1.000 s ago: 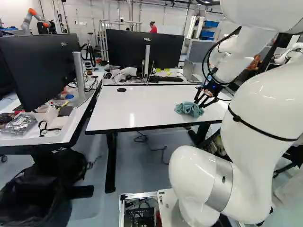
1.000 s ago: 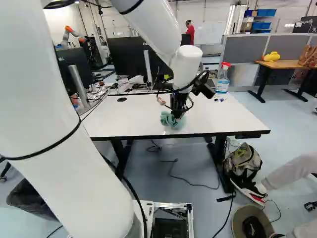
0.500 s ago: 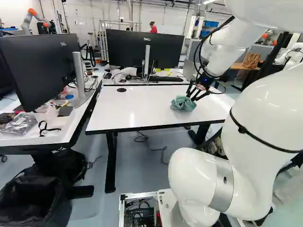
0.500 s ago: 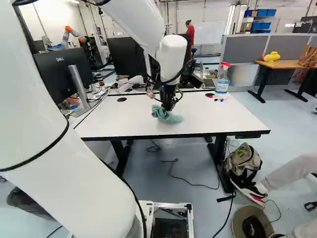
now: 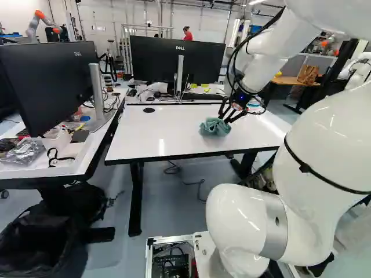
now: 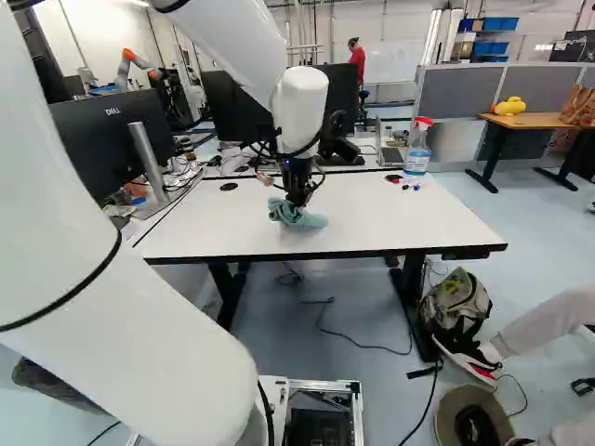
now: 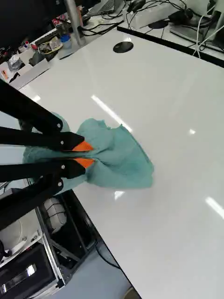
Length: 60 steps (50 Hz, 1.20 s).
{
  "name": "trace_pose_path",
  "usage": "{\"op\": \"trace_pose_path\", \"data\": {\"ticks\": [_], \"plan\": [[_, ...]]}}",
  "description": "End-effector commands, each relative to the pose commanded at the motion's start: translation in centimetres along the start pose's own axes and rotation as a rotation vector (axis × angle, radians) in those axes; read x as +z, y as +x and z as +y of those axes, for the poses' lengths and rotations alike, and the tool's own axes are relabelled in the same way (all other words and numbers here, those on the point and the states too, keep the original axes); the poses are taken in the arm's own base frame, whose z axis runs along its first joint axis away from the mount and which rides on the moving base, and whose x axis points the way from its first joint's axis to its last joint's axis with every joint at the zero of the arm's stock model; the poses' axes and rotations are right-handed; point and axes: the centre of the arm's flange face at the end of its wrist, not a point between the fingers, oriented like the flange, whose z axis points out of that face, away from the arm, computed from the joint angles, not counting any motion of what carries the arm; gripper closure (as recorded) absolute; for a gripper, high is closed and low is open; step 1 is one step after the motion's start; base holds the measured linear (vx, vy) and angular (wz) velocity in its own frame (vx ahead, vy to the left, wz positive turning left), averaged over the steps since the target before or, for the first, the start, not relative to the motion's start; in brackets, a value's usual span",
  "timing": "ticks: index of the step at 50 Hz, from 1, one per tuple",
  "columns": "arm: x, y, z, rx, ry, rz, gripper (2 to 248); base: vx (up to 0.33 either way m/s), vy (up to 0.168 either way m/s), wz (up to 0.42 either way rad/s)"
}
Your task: Clean the table with the green towel
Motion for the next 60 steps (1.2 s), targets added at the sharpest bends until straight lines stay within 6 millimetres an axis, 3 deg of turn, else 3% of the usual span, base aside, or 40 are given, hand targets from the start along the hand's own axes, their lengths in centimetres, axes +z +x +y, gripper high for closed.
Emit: {"op": "trace_pose_path", "data": {"ticks": [31, 60], "plan": [[1.4, -2.9, -4.6, -0.125, 0.020, -0.050, 213, 0.000, 0.000, 0.000], [1.0, -3.0, -4.8, -0.130, 0.025, -0.042, 213, 0.000, 0.000, 0.000]]}}
